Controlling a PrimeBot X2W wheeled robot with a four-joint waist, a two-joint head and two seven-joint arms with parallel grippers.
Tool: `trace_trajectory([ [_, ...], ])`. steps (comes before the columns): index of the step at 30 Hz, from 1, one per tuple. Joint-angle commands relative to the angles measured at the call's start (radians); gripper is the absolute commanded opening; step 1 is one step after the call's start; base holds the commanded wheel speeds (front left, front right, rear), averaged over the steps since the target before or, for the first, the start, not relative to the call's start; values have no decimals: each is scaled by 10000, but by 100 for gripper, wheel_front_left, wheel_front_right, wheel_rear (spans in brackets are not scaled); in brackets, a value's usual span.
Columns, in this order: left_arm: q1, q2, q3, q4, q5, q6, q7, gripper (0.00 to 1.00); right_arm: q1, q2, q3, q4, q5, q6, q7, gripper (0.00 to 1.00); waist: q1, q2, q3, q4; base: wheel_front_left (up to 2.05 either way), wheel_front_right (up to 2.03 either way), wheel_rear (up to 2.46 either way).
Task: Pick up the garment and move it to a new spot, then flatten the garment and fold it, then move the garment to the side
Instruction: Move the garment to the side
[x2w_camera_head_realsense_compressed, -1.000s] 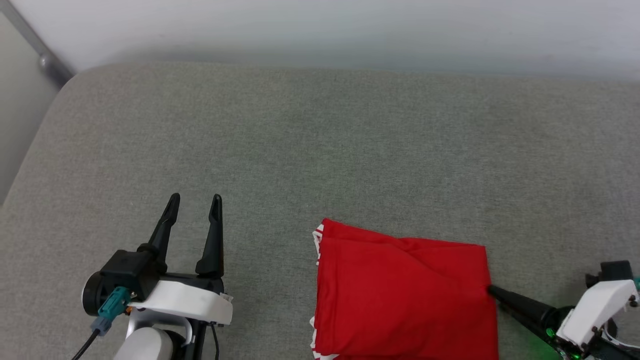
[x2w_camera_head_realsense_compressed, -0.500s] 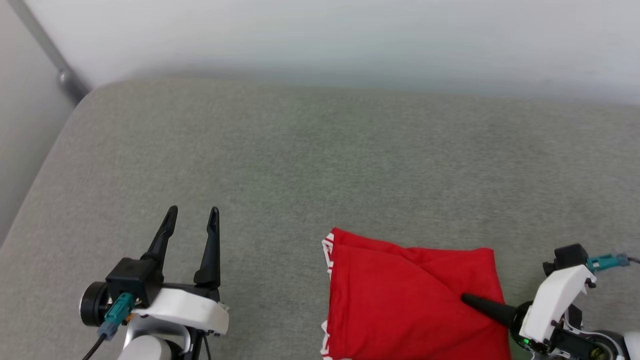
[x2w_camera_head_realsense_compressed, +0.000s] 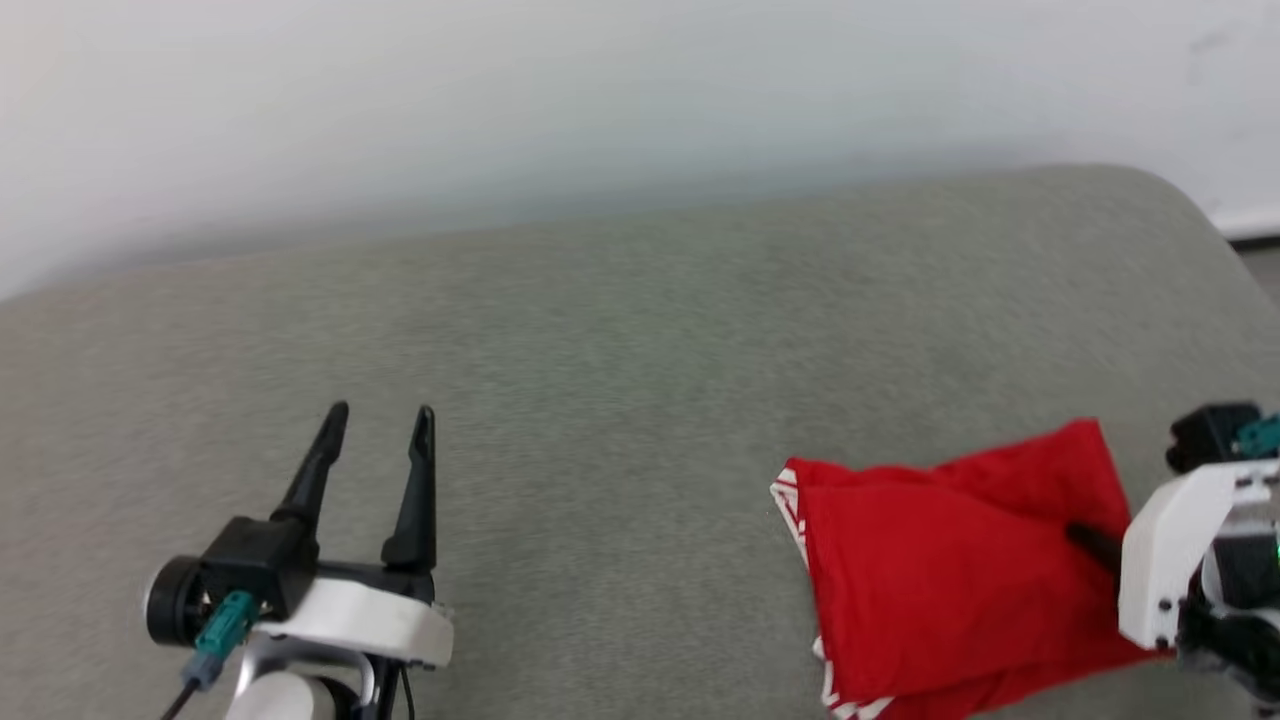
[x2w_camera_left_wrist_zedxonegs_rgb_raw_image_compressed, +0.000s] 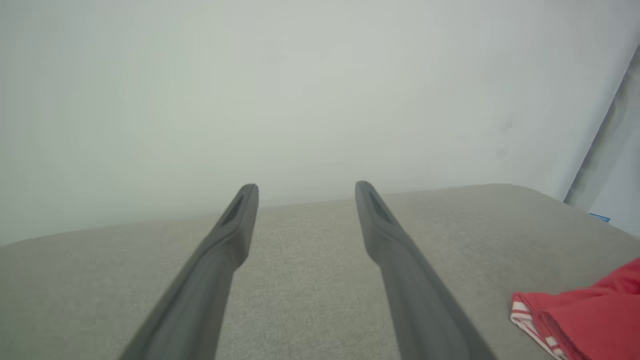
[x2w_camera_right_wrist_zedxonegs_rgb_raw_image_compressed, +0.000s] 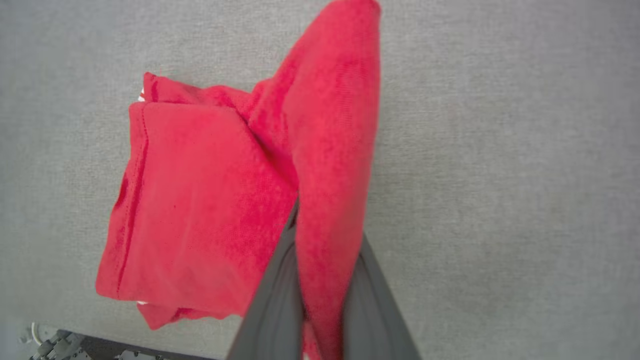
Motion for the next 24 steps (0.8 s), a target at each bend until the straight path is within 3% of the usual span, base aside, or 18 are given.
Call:
trace_trajectory([
  [1, -177, 49, 53, -109, 5, 28, 19, 100, -276, 30, 33, -59, -81, -4, -47, 0, 0, 0, 676, -825, 0, 0, 0],
  [10, -2030, 720, -1, -1273, 703, -97, 747, 100, -2199, -455, -968, 569, -960, -6, -1685, 0, 0, 0, 3707, -2067, 0, 0, 0],
  [16, -3514, 1124, -153, -2234, 1200, -357, 1383, 100, -3347, -997, -2282, 1234, -1541, -6, -2856, 0, 0, 0, 5540, -2242, 0, 0, 0],
  [24, -4574, 1325, -428, -2953, 1654, -530, 1837, 100, -4647, -1130, -3396, 2356, -2364, -7, -4739, 0, 0, 0, 6795, -2224, 0, 0, 0],
])
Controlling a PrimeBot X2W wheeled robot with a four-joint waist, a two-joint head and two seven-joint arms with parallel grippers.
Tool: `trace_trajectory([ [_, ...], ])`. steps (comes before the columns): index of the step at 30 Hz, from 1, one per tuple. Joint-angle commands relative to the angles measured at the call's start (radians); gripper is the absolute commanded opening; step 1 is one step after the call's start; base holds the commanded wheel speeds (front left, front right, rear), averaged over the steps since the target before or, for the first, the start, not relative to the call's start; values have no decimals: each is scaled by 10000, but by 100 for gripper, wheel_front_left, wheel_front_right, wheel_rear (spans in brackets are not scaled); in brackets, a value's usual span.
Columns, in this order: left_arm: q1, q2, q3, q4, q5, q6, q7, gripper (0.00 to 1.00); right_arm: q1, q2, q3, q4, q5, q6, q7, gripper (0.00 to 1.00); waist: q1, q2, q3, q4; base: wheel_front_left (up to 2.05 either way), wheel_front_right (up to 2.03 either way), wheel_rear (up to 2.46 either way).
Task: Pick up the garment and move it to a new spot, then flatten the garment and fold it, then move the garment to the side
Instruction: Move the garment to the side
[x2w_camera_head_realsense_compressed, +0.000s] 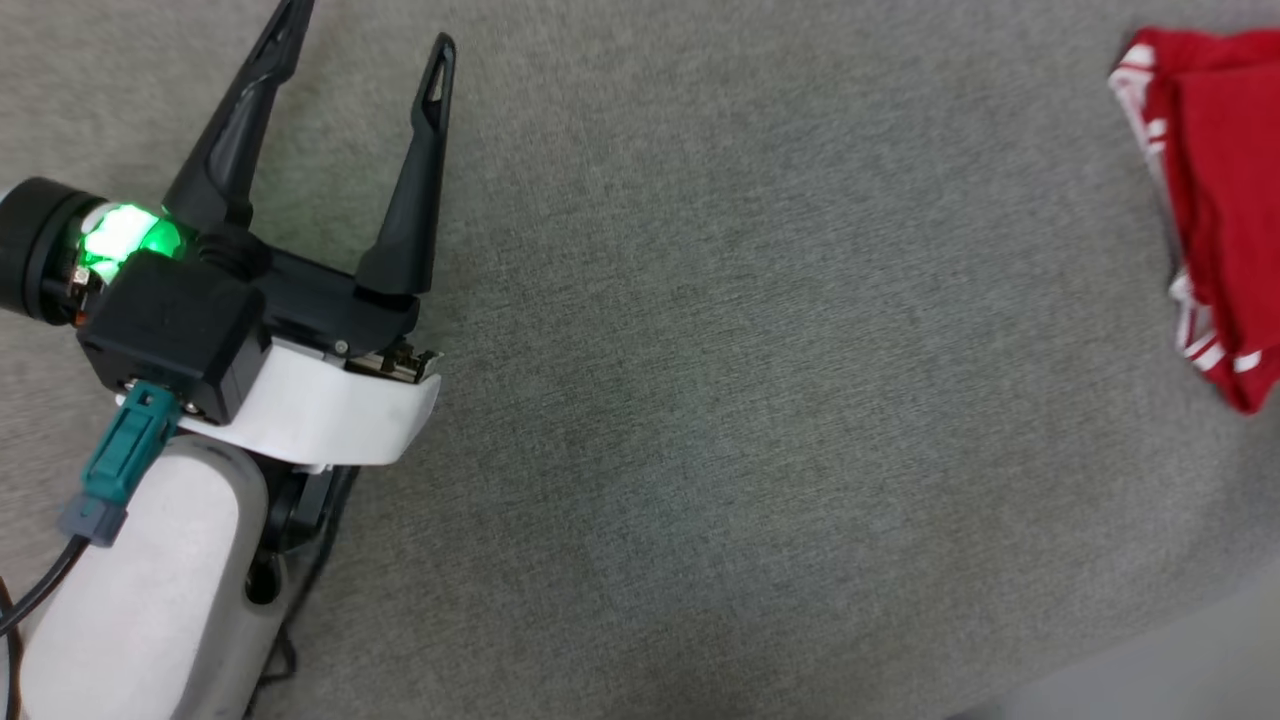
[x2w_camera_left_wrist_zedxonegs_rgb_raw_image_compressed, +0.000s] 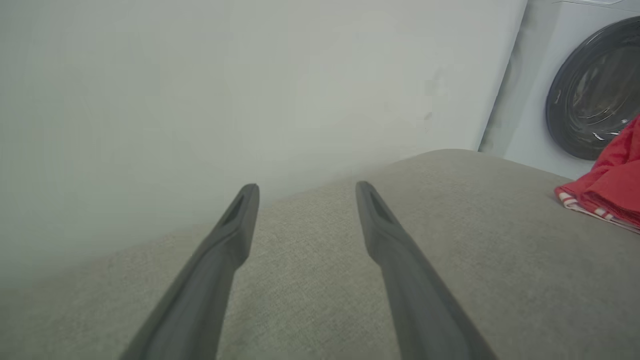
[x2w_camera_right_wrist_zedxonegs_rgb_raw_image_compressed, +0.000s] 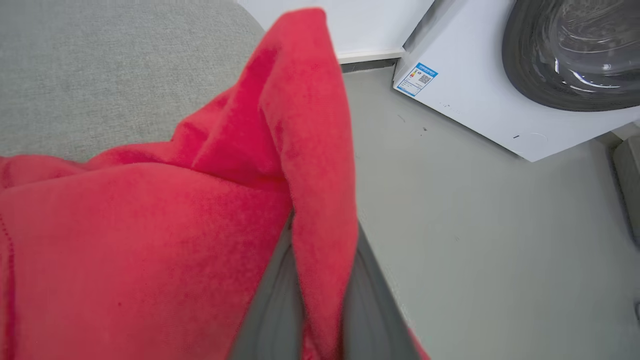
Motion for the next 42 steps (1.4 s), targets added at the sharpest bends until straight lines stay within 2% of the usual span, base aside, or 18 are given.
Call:
trace_trajectory([
  [1, -147, 44, -22, -43, 85, -23, 17, 100, -241, 38, -35, 162, -63, -11, -238, 20, -2, 0, 602, -126, 0, 0, 0],
  [2, -199, 46, -48, -66, 80, -42, 49, 100, -370, 86, 10, 378, -110, -11, -525, 37, -2, 0, 663, -103, 0, 0, 0],
  [4, -236, 49, -69, -57, 96, -43, 58, 100, -612, 169, 37, 931, -221, -11, -1050, 100, -2, 0, 705, -67, 0, 0, 0],
  [12, 180, -163, -117, 248, -156, 97, -280, 100, -1126, -122, 152, 2707, -885, -13, -3143, 100, -2, 0, -5, 200, 0, 0, 0],
  [16, 680, -438, -165, 746, -395, 229, -743, 100, -876, -450, 504, 2930, -1052, -11, -3997, 100, -2, 0, -979, 426, 0, 0, 0],
  [20, 1343, -757, -166, 1313, -752, 376, -1177, 100, -419, -452, 1069, 2781, -1045, -13, -4458, 100, -2, 0, -2086, 653, 0, 0, 0],
  [24, 2147, -1018, -87, 1852, -1131, 541, -1457, 100, 310, -26, 1801, 2512, -1026, -10, -4461, 100, -2, 0, -3181, 913, 0, 0, 0],
  [29, 2955, -1255, 65, 2316, -1536, 702, -1654, 100, 1495, 700, 2386, 1539, -1081, -11, -4430, 100, -2, 0, -4209, 1450, 0, 0, 0],
  [37, 3894, -1206, 419, 2897, -1884, 942, -1764, 100, 3407, 2340, 2778, -877, -1543, -11, -4136, 100, -2, 0, -5222, 2407, 0, 0, 0],
  [42, 4384, -1063, 814, 3049, -2096, 1100, -1836, 100, 4233, 2966, 2959, -2059, -1571, -11, -3996, 100, -2, 0, -5599, 2891, 0, 0, 0],
])
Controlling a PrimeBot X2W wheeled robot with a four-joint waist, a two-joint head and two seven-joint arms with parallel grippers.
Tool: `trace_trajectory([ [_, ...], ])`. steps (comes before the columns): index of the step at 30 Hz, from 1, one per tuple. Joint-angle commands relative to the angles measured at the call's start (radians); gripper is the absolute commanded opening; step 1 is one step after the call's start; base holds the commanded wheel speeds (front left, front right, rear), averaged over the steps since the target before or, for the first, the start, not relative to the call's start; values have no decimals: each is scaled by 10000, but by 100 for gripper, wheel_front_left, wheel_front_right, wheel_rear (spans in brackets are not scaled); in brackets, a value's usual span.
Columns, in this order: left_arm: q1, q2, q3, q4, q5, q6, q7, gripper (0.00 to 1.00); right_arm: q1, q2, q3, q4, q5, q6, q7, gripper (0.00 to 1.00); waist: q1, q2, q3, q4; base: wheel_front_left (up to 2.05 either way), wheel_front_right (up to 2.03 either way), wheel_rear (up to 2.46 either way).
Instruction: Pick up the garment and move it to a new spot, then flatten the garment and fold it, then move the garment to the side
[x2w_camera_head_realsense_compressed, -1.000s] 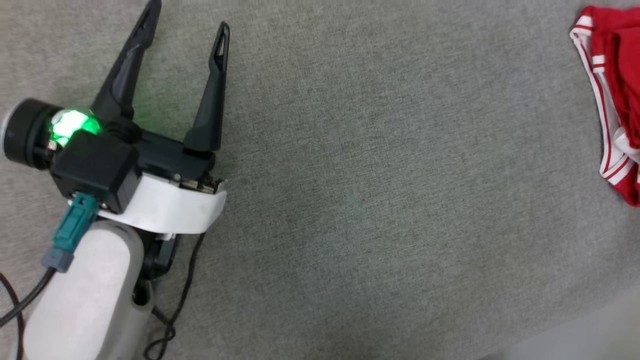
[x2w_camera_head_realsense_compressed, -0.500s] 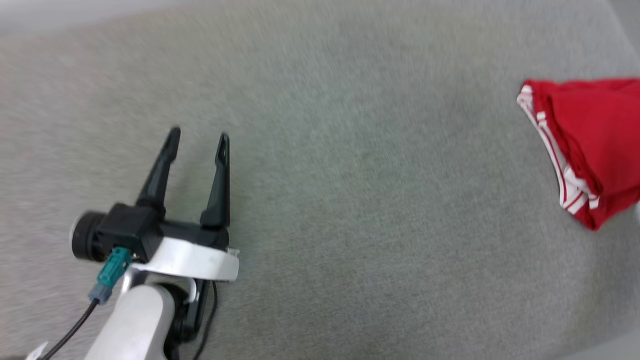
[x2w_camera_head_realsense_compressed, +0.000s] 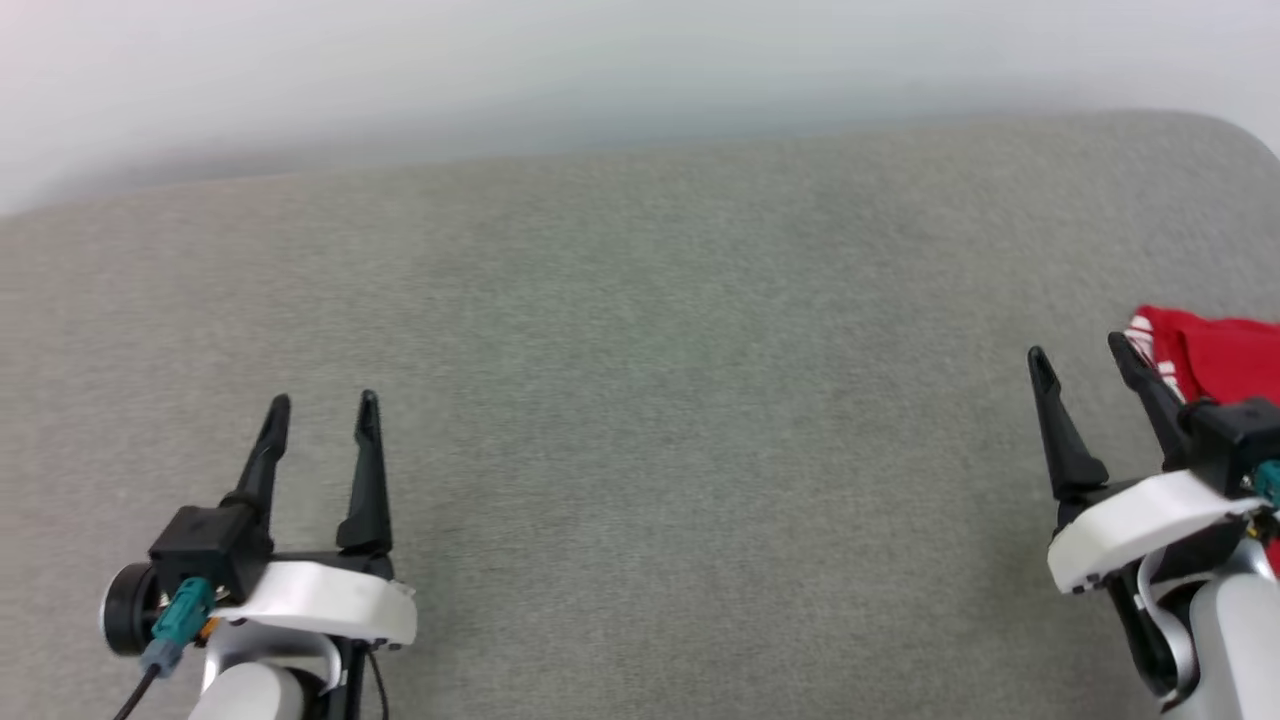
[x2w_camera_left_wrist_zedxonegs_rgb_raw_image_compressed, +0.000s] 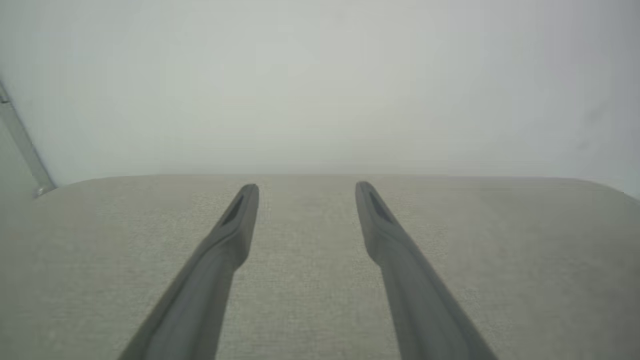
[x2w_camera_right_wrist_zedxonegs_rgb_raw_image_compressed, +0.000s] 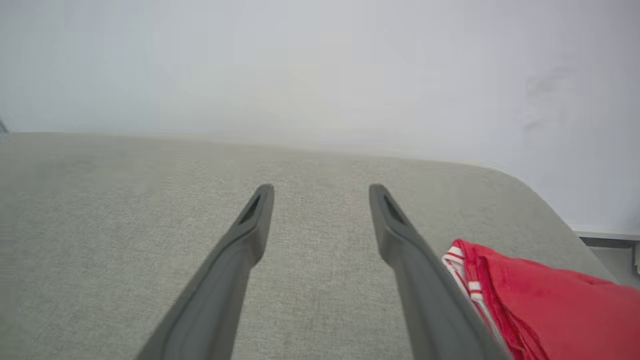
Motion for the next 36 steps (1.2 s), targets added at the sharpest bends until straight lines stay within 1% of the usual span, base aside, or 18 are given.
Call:
trace_trajectory([
  [1, 258, 97, 174, 49, -107, 37, -73, 100, 459, 176, -63, -416, 38, -8, -3, 100, 2, 0, -521, 554, 0, 0, 0],
  [2, 258, 97, 174, 49, -107, 37, -73, 100, 459, 176, -63, -416, 38, -8, -3, 100, 2, 0, -521, 554, 0, 0, 0],
  [9, 1089, 239, 197, 104, -189, -152, -130, 100, 1821, 666, -386, -1567, -194, -8, 299, 100, 2, 0, -1253, 729, 0, 0, 0],
  [14, 1572, 183, -30, 150, -195, -188, -119, 100, 2781, 918, -453, -2352, -303, -8, 644, 100, 2, 0, -1776, 755, 0, 0, 0],
  [19, 1875, 171, -83, 175, -275, -178, -121, 100, 3372, 1117, -478, -2978, -370, -8, 907, 100, 2, 0, -1996, 736, 0, 0, 0],
  [24, 1887, 190, -106, 243, -301, -216, -135, 100, 3550, 1185, -420, -3239, -396, -8, 1023, 100, 2, 0, -2056, 723, 0, 0, 0],
  [36, 1673, 214, -57, 364, -326, -253, -161, 100, 3551, 1191, -308, -3362, -317, -8, 1161, 100, 2, 0, -2001, 694, 0, 0, 0],
])
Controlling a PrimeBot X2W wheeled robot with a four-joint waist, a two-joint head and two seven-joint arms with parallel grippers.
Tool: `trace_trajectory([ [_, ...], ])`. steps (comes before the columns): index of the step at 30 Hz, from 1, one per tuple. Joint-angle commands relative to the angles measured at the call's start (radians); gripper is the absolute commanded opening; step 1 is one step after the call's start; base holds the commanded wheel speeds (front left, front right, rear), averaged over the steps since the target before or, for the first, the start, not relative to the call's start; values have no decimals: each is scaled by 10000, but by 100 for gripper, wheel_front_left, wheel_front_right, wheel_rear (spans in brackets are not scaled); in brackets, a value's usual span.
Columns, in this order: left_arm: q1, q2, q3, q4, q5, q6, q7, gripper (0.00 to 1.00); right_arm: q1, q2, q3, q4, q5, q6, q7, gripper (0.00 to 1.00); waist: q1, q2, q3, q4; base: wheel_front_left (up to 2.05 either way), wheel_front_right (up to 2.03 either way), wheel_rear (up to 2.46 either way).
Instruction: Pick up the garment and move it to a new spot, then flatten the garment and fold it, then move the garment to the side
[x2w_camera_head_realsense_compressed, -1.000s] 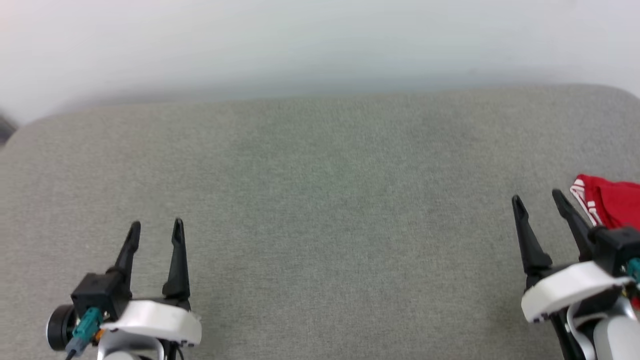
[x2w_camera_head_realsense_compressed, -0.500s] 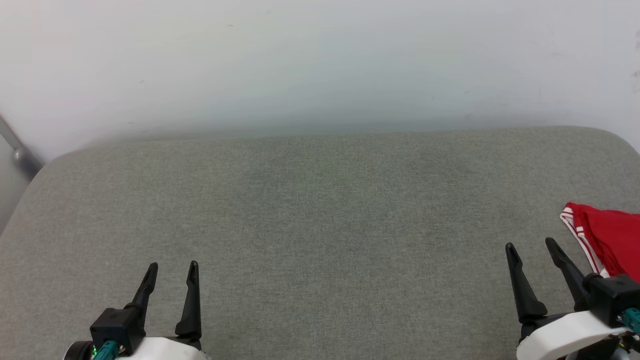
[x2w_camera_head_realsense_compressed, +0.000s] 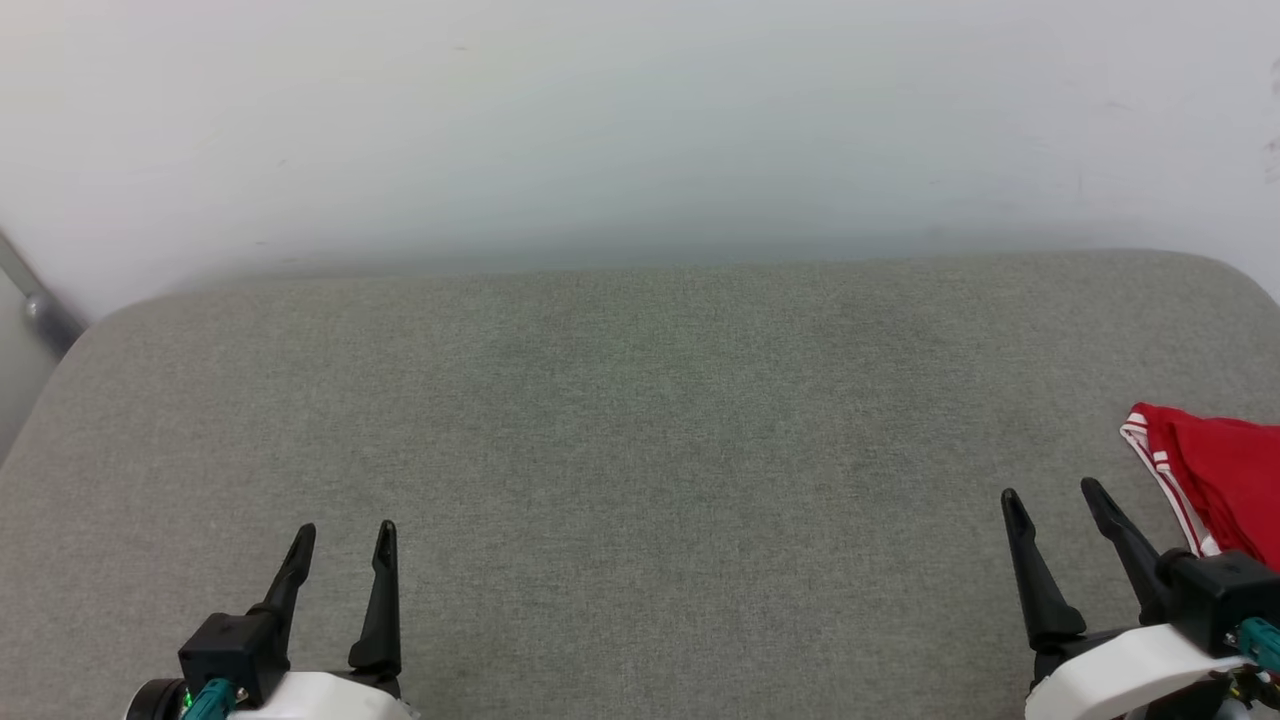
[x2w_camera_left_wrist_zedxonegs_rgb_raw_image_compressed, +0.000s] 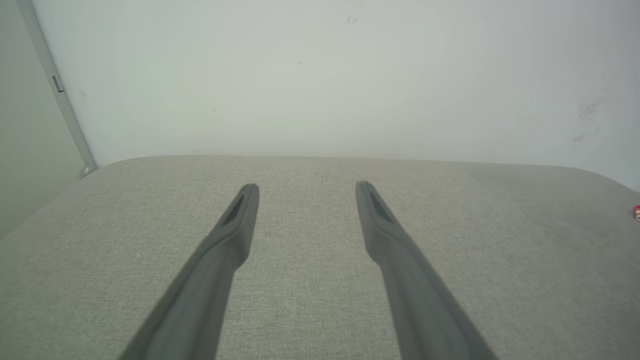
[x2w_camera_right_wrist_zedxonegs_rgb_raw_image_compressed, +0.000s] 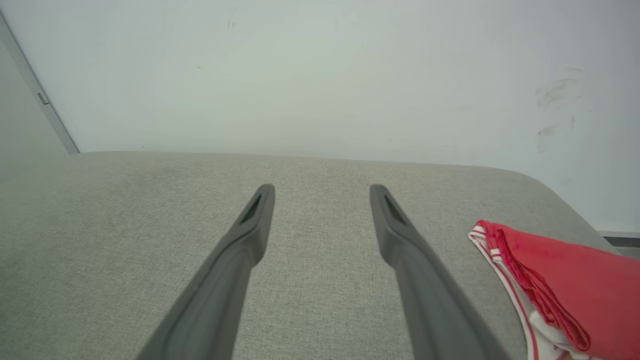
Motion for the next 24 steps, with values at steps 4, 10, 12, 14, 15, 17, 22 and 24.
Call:
trace_trajectory([
  [4, -151, 57, 43, 36, -28, -12, -38, 100, 40, 17, 27, -58, -29, -8, 3, 100, 1, 0, 33, -36, 0, 0, 0],
  [10, 3, -177, 101, 160, -485, -115, 125, 0, -9, 30, 38, 245, 626, 0, -17, 0, 1, 0, 46, -33, 0, 0, 0],
  [12, -44, -244, 200, 201, -819, -190, 222, 0, -70, 34, 13, 337, 1068, 0, 10, 0, 1, 0, 51, -28, 0, 0, 0],
  [14, -96, -310, 296, 255, -1143, -269, 317, 0, -137, 31, -9, 437, 1490, 0, 33, 0, 1, 0, 55, -23, 0, 0, 0],
  [15, -123, -342, 343, 283, -1301, -310, 363, 0, -170, 30, -19, 486, 1694, 0, 43, 0, 1, 0, 58, -21, 0, 0, 0],
  [17, -176, -407, 435, 342, -1607, -391, 452, 0, -235, 31, -36, 581, 2092, -1, 58, 0, 1, 0, 62, -16, 0, 0, 0],
  [22, -301, -570, 655, 485, -2340, -586, 664, 0, -383, 40, -79, 802, 3036, -1, 95, 0, 1, 0, 74, -4, 0, 0, 0],
  [24, -350, -633, 740, 538, -2619, -662, 746, 0, -435, 46, -95, 885, 3396, -1, 110, 0, 1, 0, 78, 1, 0, 0, 0],
])
